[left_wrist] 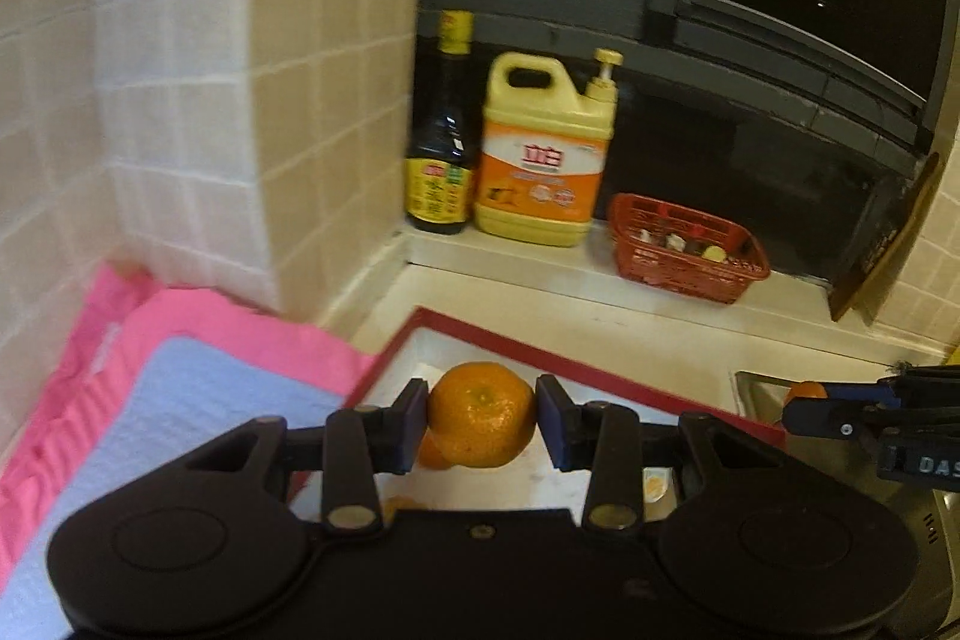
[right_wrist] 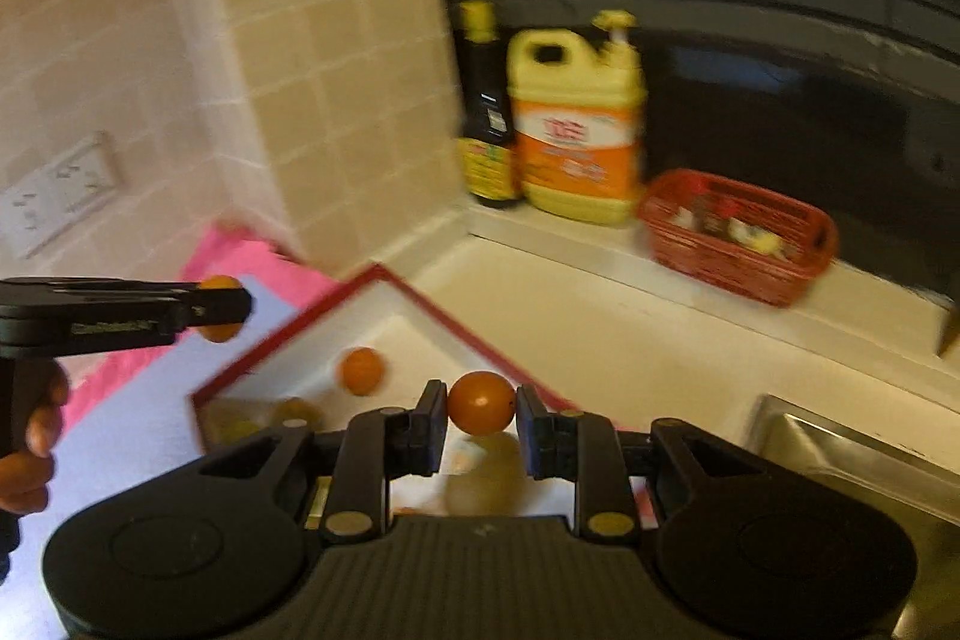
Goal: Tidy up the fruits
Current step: 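Carry the tangerine and orange over the red box, then open the right tool then the left tool to release both fruits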
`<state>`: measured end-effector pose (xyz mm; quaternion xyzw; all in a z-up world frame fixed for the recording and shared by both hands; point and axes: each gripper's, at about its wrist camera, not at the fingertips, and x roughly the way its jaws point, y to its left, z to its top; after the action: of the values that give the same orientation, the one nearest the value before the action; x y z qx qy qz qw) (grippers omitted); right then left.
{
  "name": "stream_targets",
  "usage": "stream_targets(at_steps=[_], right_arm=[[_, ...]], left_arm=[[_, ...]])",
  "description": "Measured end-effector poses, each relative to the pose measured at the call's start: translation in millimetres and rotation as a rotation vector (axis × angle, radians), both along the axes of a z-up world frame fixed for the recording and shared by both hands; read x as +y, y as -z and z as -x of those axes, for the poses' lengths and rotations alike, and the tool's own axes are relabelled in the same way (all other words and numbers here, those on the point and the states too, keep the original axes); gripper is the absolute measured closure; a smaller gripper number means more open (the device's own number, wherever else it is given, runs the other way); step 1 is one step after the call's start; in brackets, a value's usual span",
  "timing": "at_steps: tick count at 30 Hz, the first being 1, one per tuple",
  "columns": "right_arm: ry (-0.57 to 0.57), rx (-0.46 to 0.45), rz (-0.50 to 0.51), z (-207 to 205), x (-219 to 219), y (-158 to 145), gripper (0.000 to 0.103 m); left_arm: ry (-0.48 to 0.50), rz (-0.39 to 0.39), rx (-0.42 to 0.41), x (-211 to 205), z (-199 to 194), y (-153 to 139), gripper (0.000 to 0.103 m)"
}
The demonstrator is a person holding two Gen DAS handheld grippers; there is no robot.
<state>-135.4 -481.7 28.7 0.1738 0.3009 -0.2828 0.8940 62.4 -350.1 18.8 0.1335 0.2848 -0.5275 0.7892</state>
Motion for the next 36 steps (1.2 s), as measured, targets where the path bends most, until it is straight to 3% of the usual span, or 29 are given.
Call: stream_targets(at_steps=[3, 7, 13, 25, 36], right_arm=[[0.03, 0.035, -0.052, 0.8, -24.7, 13.5, 0.077], [0.043, 0.162, -0.078, -10.8, -45.0, 38.4, 0.077], [0.031, 0.199, -0.1, -17.1, -50.7, 59.8, 0.077], [-0.024, 0.319, -0.081, -47.5, -41.5, 80.1, 0.076], [-0.032, 0.346, -0.082, -55.1, -40.4, 86.6, 0.076]], left_arm=[[0.02, -0.024, 0.042, -20.2, -2.4, 13.8, 0.056], [0.03, -0.092, 0.104, -44.5, -9.2, 45.2, 0.056], [0.076, -0.157, 0.134, -68.0, -13.8, 74.6, 0.056], [0.111, -0.205, 0.169, -88.9, -18.7, 102.4, 0.056], [0.114, -0.222, 0.163, -91.9, -18.4, 106.5, 0.056]])
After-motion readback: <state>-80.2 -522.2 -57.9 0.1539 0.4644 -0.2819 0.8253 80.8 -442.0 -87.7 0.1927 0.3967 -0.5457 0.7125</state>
